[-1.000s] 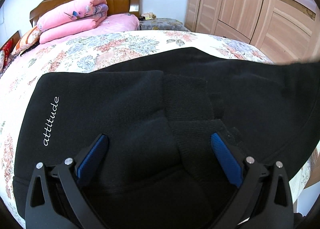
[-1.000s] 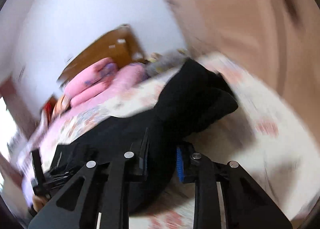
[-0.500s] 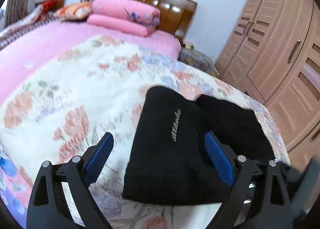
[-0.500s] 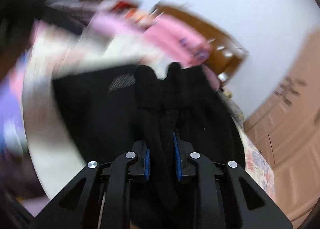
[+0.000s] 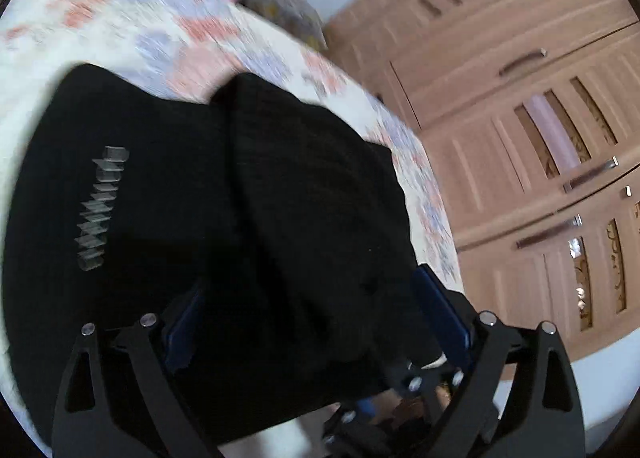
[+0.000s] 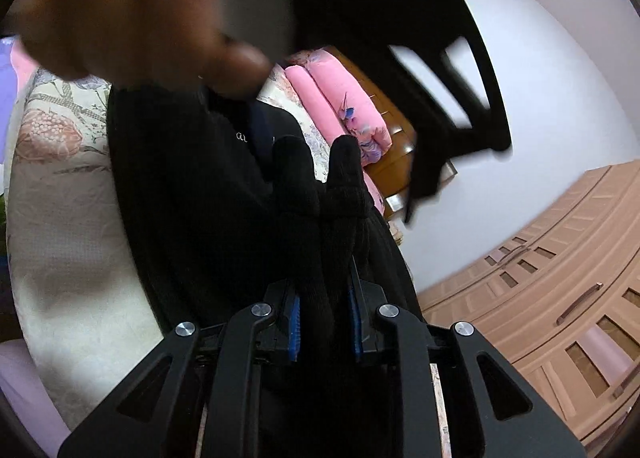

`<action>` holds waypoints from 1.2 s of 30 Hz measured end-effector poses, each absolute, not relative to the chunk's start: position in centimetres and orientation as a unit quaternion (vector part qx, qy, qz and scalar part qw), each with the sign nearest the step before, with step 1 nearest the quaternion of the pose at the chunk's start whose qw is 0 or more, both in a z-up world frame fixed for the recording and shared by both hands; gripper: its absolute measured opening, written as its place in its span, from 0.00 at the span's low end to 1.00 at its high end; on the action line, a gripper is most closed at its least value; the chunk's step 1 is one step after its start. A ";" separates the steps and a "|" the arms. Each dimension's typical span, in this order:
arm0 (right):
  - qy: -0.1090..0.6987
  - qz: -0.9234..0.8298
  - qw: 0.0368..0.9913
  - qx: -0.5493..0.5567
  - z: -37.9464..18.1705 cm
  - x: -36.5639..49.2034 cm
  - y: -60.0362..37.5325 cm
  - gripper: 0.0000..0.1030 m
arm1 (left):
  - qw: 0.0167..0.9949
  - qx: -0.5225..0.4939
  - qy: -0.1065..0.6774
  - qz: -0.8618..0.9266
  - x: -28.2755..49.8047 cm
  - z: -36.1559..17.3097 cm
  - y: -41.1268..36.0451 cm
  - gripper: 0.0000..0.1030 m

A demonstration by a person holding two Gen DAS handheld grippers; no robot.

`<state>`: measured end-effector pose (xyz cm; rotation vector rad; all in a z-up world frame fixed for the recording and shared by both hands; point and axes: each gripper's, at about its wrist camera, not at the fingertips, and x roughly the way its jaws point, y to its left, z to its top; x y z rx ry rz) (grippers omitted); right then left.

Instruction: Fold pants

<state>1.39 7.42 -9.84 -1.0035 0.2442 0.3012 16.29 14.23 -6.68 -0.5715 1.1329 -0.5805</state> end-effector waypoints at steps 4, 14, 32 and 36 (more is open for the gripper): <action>0.125 0.148 0.858 -0.475 -10.3 0.9 7.3 0.19 | 0.762 -0.232 0.552 -0.247 18.3 -8.2 11.7 0.46; 0.233 0.145 0.934 -0.230 -5.0 -1.2 -6.4 0.85 | 0.781 -0.233 0.529 -0.238 18.3 -8.2 10.9 0.37; 0.342 0.065 0.929 -0.125 -9.2 4.2 -9.0 0.86 | 0.791 -0.264 0.501 -0.231 16.9 -7.7 12.6 0.30; 0.333 0.028 0.927 -0.173 -8.9 4.3 -8.8 0.86 | 0.835 -0.247 0.420 -0.255 14.9 -1.1 13.4 0.25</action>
